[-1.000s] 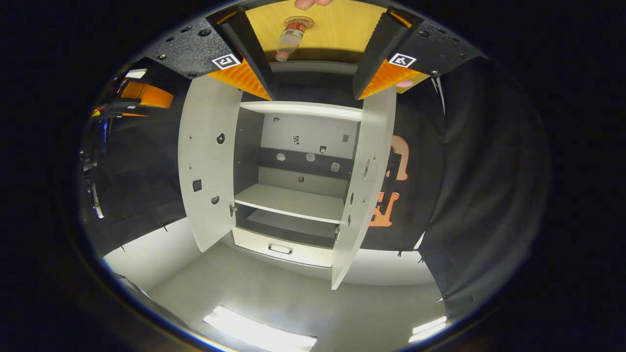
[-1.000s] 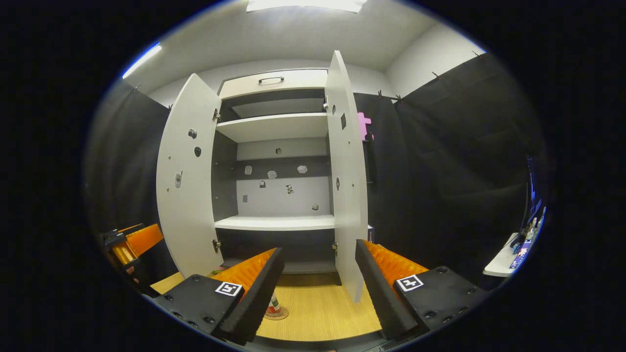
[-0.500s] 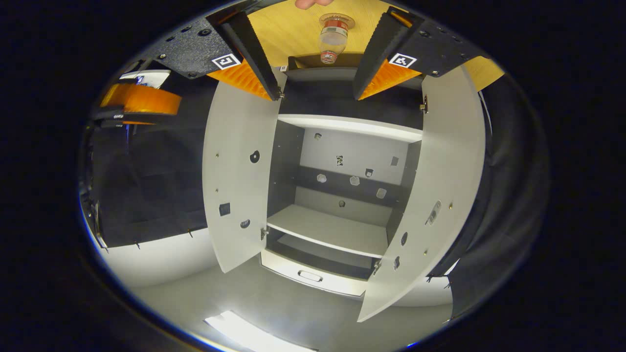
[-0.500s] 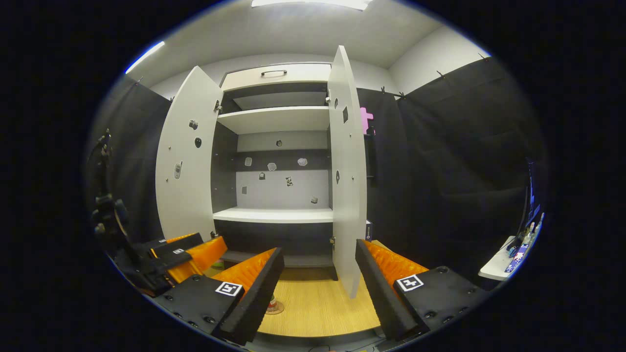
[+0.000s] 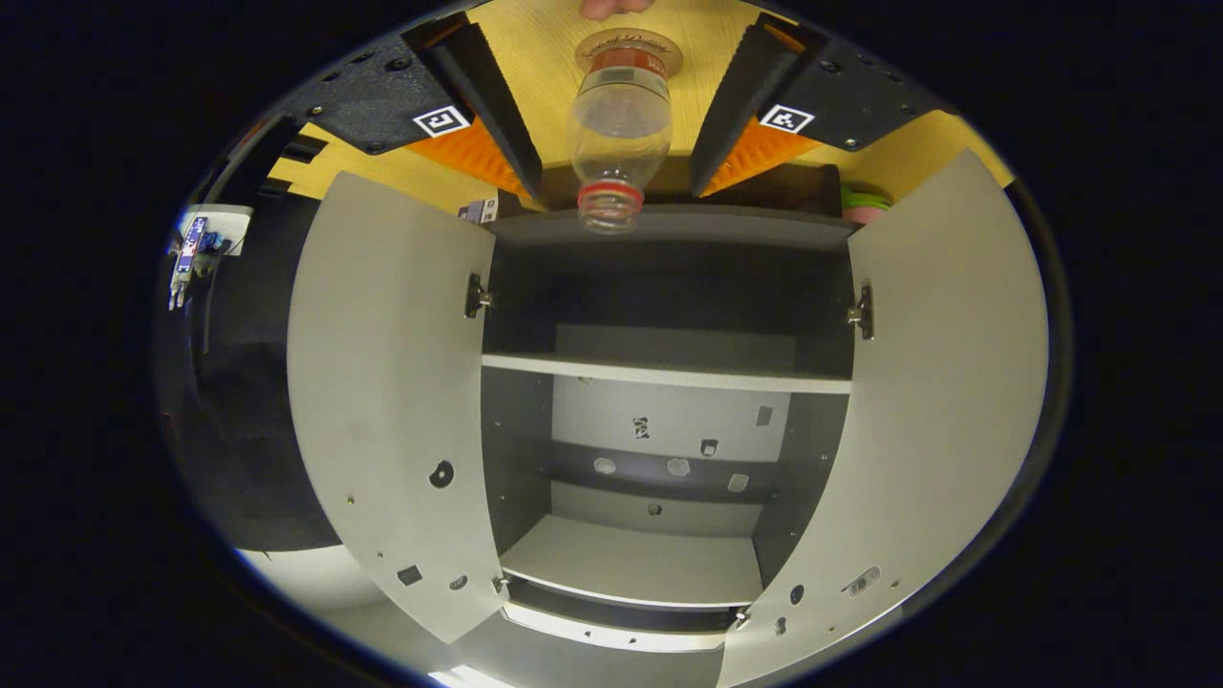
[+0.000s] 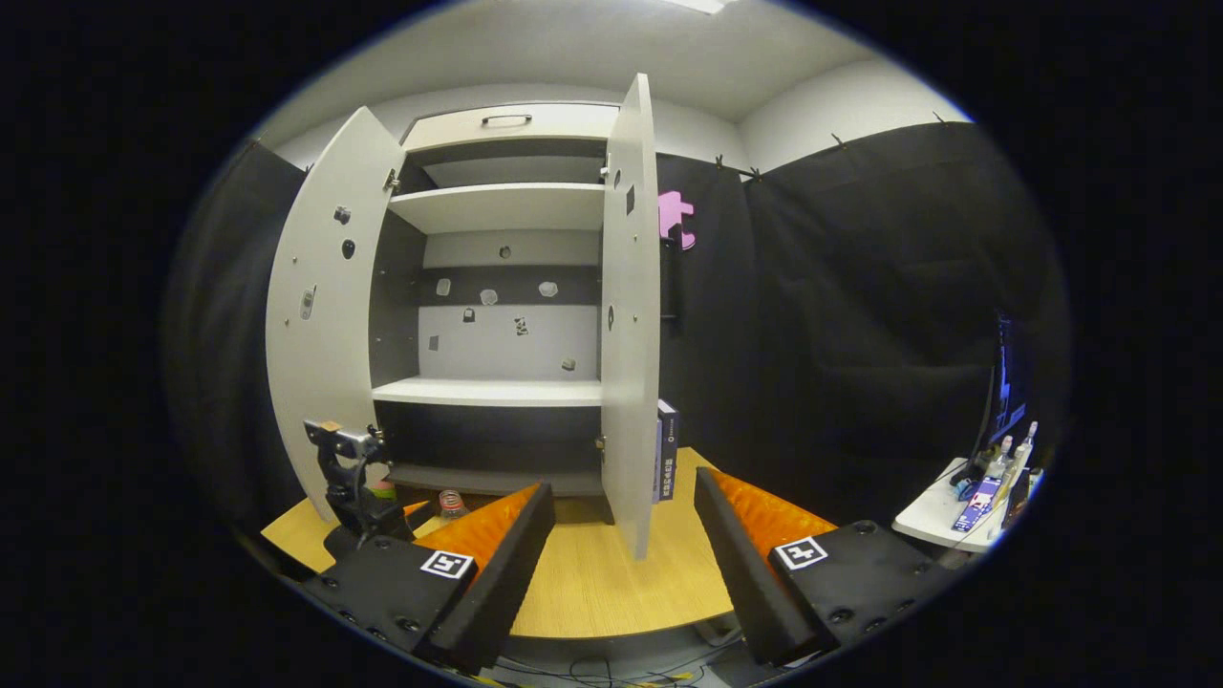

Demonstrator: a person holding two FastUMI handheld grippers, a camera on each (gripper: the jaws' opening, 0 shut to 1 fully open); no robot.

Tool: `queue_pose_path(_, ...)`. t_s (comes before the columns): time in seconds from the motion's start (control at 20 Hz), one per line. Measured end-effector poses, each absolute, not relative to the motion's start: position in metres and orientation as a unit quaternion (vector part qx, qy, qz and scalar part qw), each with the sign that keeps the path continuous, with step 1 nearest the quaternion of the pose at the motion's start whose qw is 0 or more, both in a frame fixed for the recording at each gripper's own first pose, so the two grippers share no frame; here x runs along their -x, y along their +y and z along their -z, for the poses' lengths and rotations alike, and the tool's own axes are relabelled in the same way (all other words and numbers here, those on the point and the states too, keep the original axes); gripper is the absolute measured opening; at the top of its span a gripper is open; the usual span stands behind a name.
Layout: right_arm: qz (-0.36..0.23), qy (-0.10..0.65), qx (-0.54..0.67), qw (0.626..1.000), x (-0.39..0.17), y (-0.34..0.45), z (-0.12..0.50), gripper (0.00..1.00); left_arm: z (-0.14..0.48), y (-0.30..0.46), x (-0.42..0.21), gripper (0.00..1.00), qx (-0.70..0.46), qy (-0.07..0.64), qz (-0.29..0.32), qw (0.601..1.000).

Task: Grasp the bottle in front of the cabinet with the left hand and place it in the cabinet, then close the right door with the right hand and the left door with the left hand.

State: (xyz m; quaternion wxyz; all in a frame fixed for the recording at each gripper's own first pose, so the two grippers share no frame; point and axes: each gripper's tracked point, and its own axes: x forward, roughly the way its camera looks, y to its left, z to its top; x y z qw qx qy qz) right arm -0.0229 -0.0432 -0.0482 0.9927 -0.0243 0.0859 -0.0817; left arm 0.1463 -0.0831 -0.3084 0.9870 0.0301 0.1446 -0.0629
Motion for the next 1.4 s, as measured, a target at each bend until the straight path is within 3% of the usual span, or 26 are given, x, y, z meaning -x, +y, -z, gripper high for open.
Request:
queue_pose_path(0.2,0.099,0.093,0.025,0.99,0.025,-0.05,0.05,0.98,0.36,-0.078,-0.145,0.92,-0.022,0.181,0.053,0.982)
queue_pose_path(0.3,0.105,0.099,0.029,0.989,0.024,-0.054,0.052,0.98,0.369,-0.078,-0.143,0.95,-0.021,0.182,0.052,0.982)
queue_pose_path(0.4,0.107,0.103,0.029,0.989,0.019,-0.059,0.054,0.98,0.368,-0.08,-0.14,0.92,-0.015,0.175,0.053,0.983)
queue_pose_path(0.45,0.105,0.105,0.027,0.989,0.016,-0.062,0.055,0.98,0.367,-0.077,-0.139,0.82,-0.015,0.172,0.049,0.984)
queue_pose_path(0.6,0.087,0.102,0.023,0.991,0.006,-0.067,0.055,0.98,0.348,-0.075,-0.134,0.73,-0.023,0.169,0.037,0.985)
queue_pose_path(1.05,-0.014,0.09,0.02,0.996,-0.034,-0.112,0.056,0.98,0.172,-0.109,-0.108,0.71,0.04,0.155,0.02,0.987)
queue_pose_path(1.25,-0.057,0.083,-0.011,0.995,-0.041,-0.133,0.061,0.98,0.073,-0.118,-0.129,0.71,0.079,0.129,-0.005,0.988)
queue_pose_path(1.4,-0.058,0.088,-0.025,0.994,-0.046,-0.157,0.069,0.98,0.0,-0.122,-0.163,0.71,0.066,0.096,-0.01,0.993)
